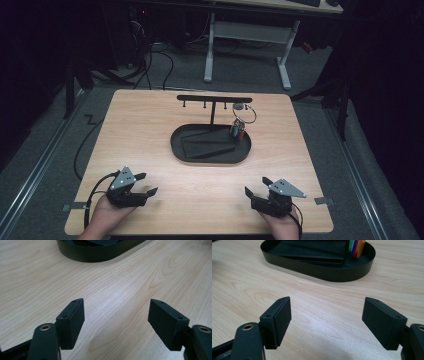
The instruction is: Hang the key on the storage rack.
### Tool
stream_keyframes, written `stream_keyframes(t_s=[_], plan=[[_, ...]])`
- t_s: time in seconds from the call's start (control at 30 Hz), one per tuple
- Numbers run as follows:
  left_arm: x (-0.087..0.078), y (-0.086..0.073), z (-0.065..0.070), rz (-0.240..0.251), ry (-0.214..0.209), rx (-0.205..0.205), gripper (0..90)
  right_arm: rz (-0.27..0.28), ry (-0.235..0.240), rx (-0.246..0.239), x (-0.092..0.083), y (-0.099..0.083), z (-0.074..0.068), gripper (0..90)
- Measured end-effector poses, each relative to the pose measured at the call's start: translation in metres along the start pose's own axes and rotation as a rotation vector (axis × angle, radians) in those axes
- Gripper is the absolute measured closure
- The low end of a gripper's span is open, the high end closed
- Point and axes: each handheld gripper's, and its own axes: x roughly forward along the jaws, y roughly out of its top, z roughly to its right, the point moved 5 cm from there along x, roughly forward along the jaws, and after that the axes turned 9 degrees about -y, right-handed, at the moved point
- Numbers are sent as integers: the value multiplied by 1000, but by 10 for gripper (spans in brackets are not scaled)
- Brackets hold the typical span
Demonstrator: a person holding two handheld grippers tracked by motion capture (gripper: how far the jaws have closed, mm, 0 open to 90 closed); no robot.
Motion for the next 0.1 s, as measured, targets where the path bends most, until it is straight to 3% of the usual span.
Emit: stream_keyframes(t_s=[0.1], plan=[[-2, -1, 1, 0, -9, -1, 296, 3, -15, -4, 0, 1, -1, 236]])
